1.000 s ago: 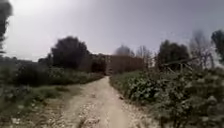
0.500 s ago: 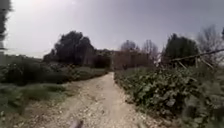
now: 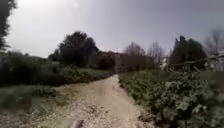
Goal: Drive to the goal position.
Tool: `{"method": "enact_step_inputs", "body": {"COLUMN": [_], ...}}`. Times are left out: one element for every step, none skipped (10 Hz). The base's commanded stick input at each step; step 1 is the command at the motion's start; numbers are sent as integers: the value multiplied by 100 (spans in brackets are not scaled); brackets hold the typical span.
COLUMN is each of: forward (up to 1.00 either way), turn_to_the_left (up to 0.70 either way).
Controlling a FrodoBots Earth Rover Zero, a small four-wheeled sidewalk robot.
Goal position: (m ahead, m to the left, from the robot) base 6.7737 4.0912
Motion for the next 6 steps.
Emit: {"method": "enact_step_inputs", "body": {"forward": [100, 100, 100, 100, 100, 100], "turn_to_the_left": [0, 0, 0, 0, 0, 0]}}
